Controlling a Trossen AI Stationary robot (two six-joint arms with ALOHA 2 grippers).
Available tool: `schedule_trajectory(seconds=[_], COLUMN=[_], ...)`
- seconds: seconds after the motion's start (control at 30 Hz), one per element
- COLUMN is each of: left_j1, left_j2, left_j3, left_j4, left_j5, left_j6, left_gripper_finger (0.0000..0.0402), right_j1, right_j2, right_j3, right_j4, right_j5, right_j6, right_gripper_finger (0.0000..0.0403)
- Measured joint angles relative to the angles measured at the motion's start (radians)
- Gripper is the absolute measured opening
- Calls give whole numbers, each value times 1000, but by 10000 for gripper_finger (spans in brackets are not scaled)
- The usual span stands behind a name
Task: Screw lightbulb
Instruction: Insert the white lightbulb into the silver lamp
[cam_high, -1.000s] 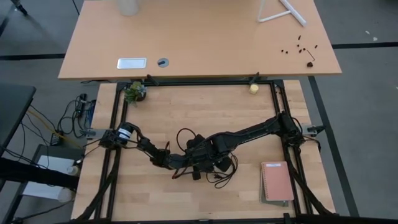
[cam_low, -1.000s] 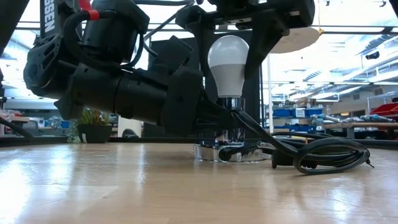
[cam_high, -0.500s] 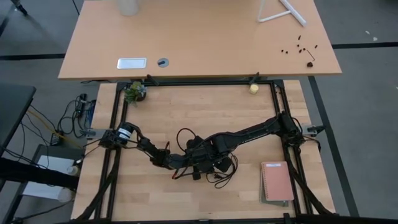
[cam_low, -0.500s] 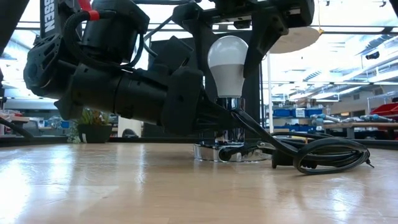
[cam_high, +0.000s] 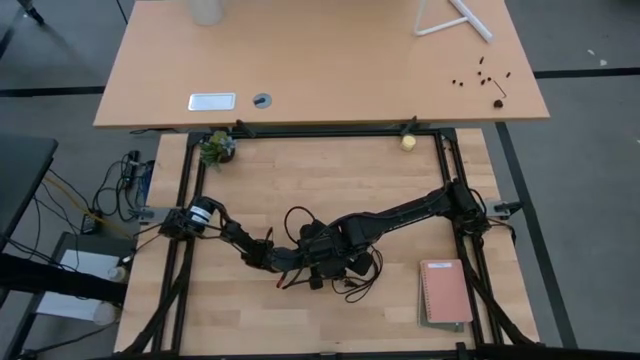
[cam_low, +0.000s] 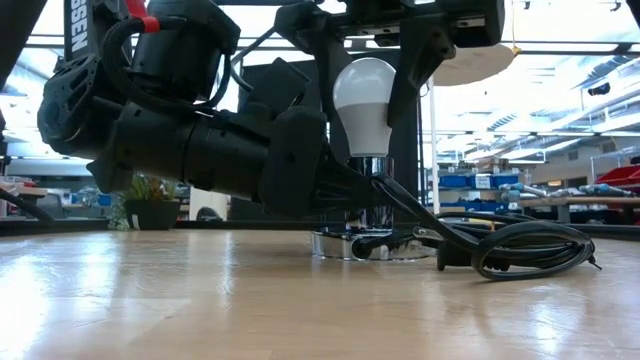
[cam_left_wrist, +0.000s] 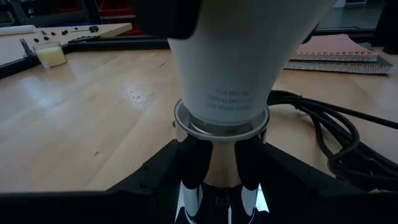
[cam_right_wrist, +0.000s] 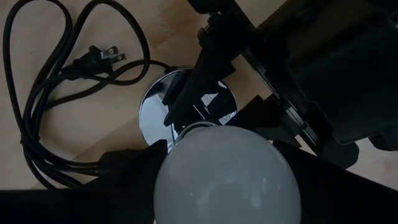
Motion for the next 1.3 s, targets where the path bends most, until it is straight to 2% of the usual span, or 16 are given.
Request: schedule_trajectory(seconds=[0.43,1.3], left_j1=[0,-1], left_j2=[0,0], left_j3=[0,0], left_j4=[0,0], left_j5=[1,-10], left_j6=[-9,-19], left_gripper_finger=[184,184], right_j1=[0,-7], right_j2=[0,0], right_j3=[0,0], right_j4=[-1,-4], right_j5=[3,-4], right_j6=[156,784], right_gripper_finger=[282,282])
